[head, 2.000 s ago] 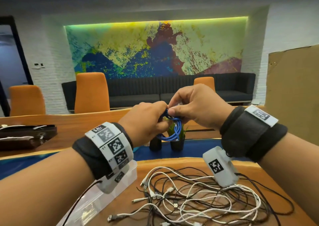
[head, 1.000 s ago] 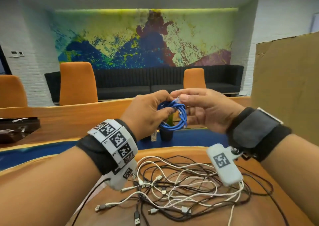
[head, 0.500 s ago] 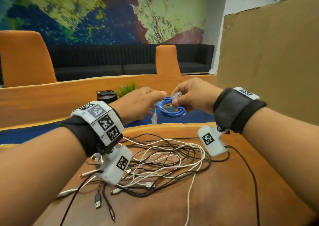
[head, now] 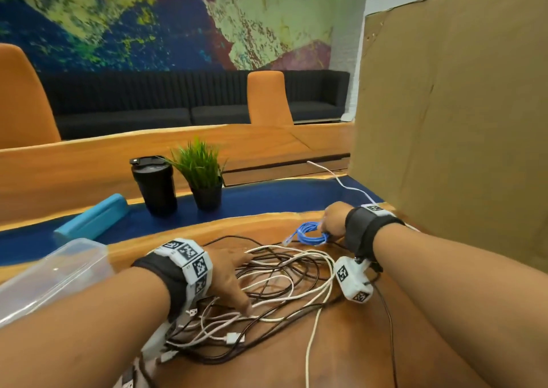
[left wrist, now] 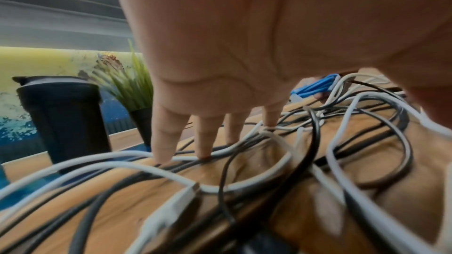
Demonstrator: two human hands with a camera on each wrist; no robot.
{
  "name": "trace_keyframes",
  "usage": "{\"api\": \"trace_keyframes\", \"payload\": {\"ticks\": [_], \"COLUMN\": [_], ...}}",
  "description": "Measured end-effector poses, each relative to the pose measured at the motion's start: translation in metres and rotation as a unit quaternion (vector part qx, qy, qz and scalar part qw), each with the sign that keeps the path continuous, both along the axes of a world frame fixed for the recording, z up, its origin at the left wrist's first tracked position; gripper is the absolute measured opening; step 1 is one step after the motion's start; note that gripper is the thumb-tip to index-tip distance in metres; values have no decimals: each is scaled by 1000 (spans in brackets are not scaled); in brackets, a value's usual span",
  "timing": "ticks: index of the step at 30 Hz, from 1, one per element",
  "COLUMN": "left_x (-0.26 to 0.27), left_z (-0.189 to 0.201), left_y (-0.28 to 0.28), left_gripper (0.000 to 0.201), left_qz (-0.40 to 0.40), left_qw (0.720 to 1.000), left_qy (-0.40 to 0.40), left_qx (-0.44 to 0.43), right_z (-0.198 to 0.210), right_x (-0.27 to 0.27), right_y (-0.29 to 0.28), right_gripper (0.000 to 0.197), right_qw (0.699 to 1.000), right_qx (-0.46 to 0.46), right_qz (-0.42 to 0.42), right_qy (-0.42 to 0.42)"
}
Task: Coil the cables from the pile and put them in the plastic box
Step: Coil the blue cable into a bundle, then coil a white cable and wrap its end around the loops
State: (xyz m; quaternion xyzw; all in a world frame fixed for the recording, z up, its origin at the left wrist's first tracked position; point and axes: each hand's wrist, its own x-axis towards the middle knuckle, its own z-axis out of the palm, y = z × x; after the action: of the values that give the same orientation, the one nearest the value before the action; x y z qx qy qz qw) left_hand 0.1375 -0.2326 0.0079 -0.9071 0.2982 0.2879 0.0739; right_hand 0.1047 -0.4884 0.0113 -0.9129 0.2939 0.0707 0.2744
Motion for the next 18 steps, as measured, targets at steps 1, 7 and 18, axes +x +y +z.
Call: {"api": "trace_keyframes", "payload": {"ticks": [1, 7, 18], "left_x": [-1, -11, -23], "left_z": [-2, -14, 7], "left_y": [7, 46, 98], "left_gripper": [120, 120, 64], "left_qz": [3, -40, 17], "left_qw": [1000, 999, 987], "left_qy": [1, -22, -66], "left_qx": [1, 9, -143], "right_z": [-1, -5, 1], "right_x": [-5, -7, -13], "right_y": [11, 43, 38], "right_gripper": [39, 22, 11], "right_qw": [1000, 989, 986], "right_qx": [2, 136, 141], "right_qz": [-11, 59, -59], "right_qy": [-15, 9, 73]}}
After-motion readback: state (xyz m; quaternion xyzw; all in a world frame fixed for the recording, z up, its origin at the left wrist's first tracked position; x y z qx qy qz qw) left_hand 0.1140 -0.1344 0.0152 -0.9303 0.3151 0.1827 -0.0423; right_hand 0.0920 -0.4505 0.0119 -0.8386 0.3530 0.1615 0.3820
